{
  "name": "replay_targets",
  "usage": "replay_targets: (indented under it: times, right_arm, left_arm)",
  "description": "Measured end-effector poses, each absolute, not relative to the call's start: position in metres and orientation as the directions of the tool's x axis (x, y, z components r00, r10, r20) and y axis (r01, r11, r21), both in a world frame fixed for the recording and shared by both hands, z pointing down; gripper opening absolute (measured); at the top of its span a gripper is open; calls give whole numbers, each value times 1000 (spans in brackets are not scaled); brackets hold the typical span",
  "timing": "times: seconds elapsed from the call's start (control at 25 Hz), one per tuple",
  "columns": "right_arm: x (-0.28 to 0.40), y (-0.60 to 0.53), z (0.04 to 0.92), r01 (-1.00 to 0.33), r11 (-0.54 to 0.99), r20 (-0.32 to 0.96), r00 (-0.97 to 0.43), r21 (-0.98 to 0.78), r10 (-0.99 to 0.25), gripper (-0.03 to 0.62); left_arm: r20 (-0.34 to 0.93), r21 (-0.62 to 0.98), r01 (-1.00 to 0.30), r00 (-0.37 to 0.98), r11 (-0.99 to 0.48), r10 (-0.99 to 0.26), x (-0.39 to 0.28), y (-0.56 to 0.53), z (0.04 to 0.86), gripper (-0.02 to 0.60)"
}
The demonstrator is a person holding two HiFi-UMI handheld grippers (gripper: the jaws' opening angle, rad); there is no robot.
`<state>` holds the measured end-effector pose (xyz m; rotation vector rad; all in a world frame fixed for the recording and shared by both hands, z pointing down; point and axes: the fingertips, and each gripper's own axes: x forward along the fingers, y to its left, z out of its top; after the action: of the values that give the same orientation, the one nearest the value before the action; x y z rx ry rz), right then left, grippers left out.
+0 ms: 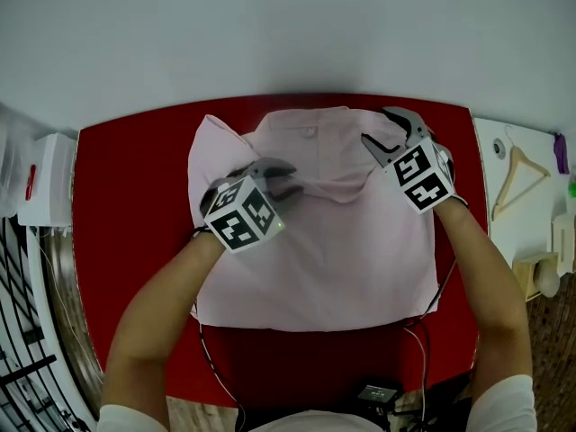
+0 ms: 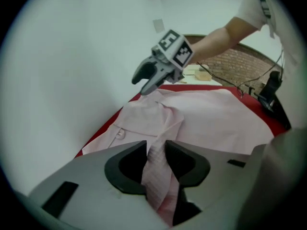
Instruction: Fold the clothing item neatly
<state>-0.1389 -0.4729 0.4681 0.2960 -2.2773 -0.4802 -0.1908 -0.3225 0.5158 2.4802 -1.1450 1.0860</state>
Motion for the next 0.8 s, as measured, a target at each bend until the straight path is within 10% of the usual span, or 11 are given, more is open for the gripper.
replay_targets:
  times: [0.32,0.56,0.8]
  right_arm:
    - [-76,-432,527,370,825,848,-481,427,-223,215]
    - [-90,-471,529,241,858,830,-464,453,-309,55]
    - [-99,-511,535,45,877,804,-426,478,-416,40]
  left_arm:
    - [633,8,-822,445,-569,-634,-216,-344,500,112]
    - [603,46,-911,353,-411,-715,-249,-368,499,112]
    - [585,76,-943,305,-323,-752,-282,-375,495,112]
